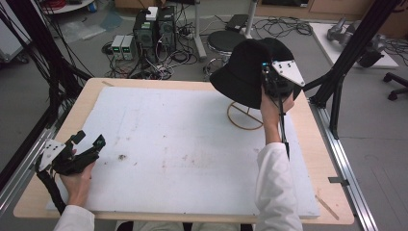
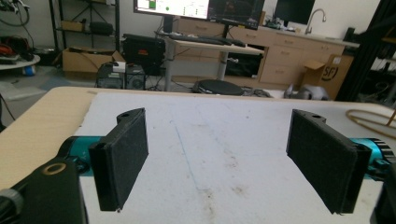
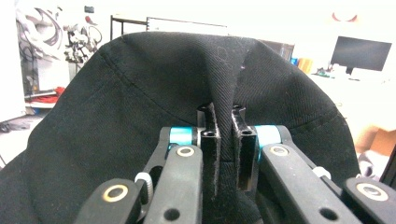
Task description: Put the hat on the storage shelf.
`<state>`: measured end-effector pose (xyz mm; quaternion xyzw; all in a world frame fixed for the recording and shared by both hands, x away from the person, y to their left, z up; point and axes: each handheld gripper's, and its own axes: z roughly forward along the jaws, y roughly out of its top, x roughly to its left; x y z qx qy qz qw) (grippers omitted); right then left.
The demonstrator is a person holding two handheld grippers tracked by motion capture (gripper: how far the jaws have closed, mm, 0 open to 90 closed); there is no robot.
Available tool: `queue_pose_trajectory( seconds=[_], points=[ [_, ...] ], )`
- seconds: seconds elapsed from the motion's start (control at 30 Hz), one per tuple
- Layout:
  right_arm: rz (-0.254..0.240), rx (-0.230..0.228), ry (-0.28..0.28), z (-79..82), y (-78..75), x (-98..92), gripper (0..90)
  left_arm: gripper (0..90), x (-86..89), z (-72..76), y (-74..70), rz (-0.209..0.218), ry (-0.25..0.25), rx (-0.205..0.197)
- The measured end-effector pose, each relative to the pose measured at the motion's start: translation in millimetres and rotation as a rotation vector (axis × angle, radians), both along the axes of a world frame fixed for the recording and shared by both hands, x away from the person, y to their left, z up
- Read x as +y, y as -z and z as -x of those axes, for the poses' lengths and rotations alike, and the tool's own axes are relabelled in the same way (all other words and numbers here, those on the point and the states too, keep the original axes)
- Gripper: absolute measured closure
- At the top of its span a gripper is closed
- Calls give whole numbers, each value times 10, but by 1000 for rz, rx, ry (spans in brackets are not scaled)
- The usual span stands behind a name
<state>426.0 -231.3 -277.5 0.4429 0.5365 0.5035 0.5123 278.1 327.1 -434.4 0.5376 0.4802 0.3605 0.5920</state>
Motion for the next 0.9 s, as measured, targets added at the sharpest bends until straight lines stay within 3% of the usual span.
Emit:
queue_pose_trajectory(
  seconds=[0.1, 0.43, 0.5, 0.6, 0.77, 0.9],
  points=[
    [-2, 8, -2, 23, 48, -29, 845, 209, 19, -6, 1, 30, -3, 0],
    [-17, 16, -34, 65, 16, -66, 789, 209, 33, -6, 6, 23, -7, 2],
    [-23, 15, -31, 73, 8, -77, 736, 209, 39, 1, 6, 22, -8, 1],
    [-69, 4, -45, 110, -23, -109, 636, 209, 59, 14, 9, 23, -11, 2],
    [-79, -38, -31, 212, -96, -129, 516, 208, 104, 40, 8, 28, -31, -2],
    [-111, -60, -16, 320, -166, -165, 411, 207, 98, 62, -9, 5, -44, -14]
  ],
)
